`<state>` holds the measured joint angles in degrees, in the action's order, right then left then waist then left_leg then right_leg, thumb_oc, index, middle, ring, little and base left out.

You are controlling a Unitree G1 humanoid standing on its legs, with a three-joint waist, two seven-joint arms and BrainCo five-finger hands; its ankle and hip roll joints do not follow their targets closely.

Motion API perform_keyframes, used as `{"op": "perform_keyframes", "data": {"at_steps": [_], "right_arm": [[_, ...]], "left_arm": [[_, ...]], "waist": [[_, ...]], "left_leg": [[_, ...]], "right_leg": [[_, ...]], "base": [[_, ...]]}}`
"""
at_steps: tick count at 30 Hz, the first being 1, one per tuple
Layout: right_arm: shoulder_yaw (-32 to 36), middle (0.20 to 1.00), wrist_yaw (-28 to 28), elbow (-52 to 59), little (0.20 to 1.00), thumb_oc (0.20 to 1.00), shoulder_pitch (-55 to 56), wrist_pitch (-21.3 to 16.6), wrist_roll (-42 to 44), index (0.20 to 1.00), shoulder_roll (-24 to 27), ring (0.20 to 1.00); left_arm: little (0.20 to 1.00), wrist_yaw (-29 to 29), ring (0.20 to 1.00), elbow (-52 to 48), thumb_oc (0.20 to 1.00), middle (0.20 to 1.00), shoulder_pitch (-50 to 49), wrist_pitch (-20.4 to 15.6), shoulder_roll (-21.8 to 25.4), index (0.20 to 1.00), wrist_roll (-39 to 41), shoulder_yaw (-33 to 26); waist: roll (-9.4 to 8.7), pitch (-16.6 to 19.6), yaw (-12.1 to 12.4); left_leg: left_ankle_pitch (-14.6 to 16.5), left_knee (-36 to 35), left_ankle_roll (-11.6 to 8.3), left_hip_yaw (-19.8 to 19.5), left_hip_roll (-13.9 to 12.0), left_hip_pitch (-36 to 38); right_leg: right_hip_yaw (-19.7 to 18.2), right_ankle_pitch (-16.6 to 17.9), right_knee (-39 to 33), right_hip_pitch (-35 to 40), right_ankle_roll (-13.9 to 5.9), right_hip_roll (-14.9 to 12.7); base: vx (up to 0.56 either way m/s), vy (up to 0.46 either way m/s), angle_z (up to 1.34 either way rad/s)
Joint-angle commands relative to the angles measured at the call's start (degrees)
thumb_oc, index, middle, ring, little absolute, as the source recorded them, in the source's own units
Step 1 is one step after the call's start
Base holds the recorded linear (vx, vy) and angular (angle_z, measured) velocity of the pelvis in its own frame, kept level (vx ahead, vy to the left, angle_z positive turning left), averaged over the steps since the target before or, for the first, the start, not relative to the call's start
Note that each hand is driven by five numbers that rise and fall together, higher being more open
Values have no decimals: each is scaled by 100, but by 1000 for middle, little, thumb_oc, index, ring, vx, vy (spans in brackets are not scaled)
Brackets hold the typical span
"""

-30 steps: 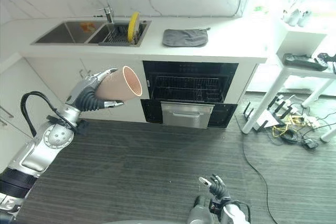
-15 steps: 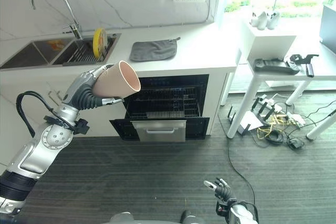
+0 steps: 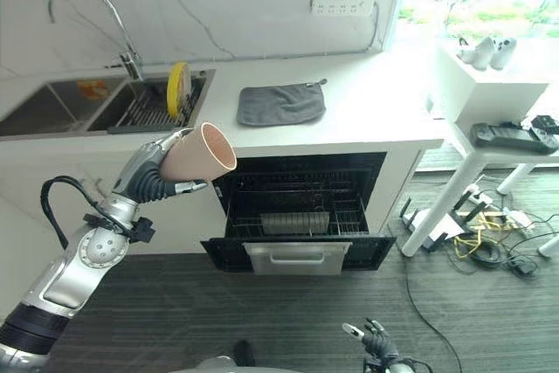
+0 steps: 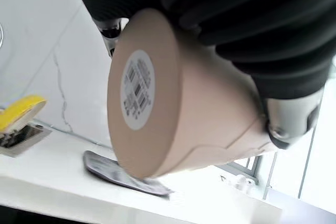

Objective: Place the dishes in the dishwasher.

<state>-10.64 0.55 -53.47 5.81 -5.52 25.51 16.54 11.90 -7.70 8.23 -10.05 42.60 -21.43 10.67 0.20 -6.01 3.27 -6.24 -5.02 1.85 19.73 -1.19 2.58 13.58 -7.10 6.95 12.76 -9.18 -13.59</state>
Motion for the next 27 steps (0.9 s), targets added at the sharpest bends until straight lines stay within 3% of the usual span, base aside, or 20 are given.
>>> {"op": "perform_keyframes", "data": {"at_steps": [1,2,4,6,7,8,9,12,17,23,27], "right_arm": [[13,1000,-182,208,1000,1000,-275,-232,100,1000,-48,1000],[56,1000,-217,237,1000,1000,-251,-234,179,1000,-96,1000],[95,1000,-197,218,1000,1000,-231,-270,160,1000,-120,1000],[108,1000,-154,234,1000,1000,-217,-323,72,1000,-138,1000],[66,1000,-217,352,1000,1000,-178,-295,14,1000,-158,1000],[65,1000,-237,372,1000,1000,-176,-283,8,1000,-166,1000],[127,1000,-251,390,1000,1000,-175,-221,-12,1000,-209,1000],[193,1000,-192,229,1000,1000,-212,-187,-100,1000,-191,1000],[168,1000,-426,17,1000,1000,-231,-130,-188,1000,-96,1000],[370,1000,-525,-239,1000,1000,-91,-2,-350,1000,45,1000],[518,1000,-588,-558,1000,1000,26,-120,-353,1000,39,1000]], "left_arm": [[200,95,200,25,200,200,542,-348,219,200,24,-285],[200,84,200,64,200,200,618,-311,325,200,94,-258],[200,70,200,85,200,200,659,-287,404,200,176,-266],[200,65,200,91,200,200,725,-240,455,200,215,-290],[200,108,200,46,200,200,764,-163,540,200,221,-277],[200,135,200,37,200,200,760,-158,572,200,224,-269],[200,204,200,7,200,200,702,-173,707,200,266,-303],[200,155,200,-16,200,200,593,-263,704,200,305,-366],[200,-19,200,-176,200,200,595,-181,485,200,182,-328],[200,74,200,-259,200,200,495,-95,478,200,189,-414],[200,37,200,-270,200,200,451,-134,440,200,119,-392]], "waist": [[106,28,1],[143,11,-53],[161,8,-71],[169,-46,-90],[150,-143,-203],[142,-169,-232],[119,-242,-313],[105,-190,-245],[64,-51,-156],[30,-1,-230],[25,-2,-256]], "left_leg": [[218,113,-66,-434,80,-204],[307,58,14,-475,112,-88],[336,35,7,-437,90,-10],[358,26,-95,-442,25,117],[435,2,-192,-498,-23,286],[476,2,-194,-505,-36,325],[627,2,-180,-459,-122,453],[606,2,-297,-267,-308,481],[528,2,-418,-232,-478,499],[514,2,-541,-114,-559,506],[533,2,-551,-92,-555,536]], "right_leg": [[32,384,1758,-602,-150,550],[-57,709,2258,-1079,-221,529],[-22,752,2186,-1238,-202,456],[69,740,1642,-1319,-155,308],[-8,1156,929,-1537,-240,47],[-43,1315,824,-1614,-276,-31],[-136,1684,727,-1920,-406,-233],[147,1480,251,-1600,-423,-278],[428,1141,-483,-1002,-303,-53],[505,1197,-945,-718,-274,44],[496,1184,-980,-664,-258,73]], "base": [[198,188,27],[139,115,37],[97,10,34],[89,-143,5],[75,-208,-2],[82,-270,-6],[39,-149,-5],[87,-203,4],[106,-119,4],[51,-40,-10],[4,-2,1]]}}
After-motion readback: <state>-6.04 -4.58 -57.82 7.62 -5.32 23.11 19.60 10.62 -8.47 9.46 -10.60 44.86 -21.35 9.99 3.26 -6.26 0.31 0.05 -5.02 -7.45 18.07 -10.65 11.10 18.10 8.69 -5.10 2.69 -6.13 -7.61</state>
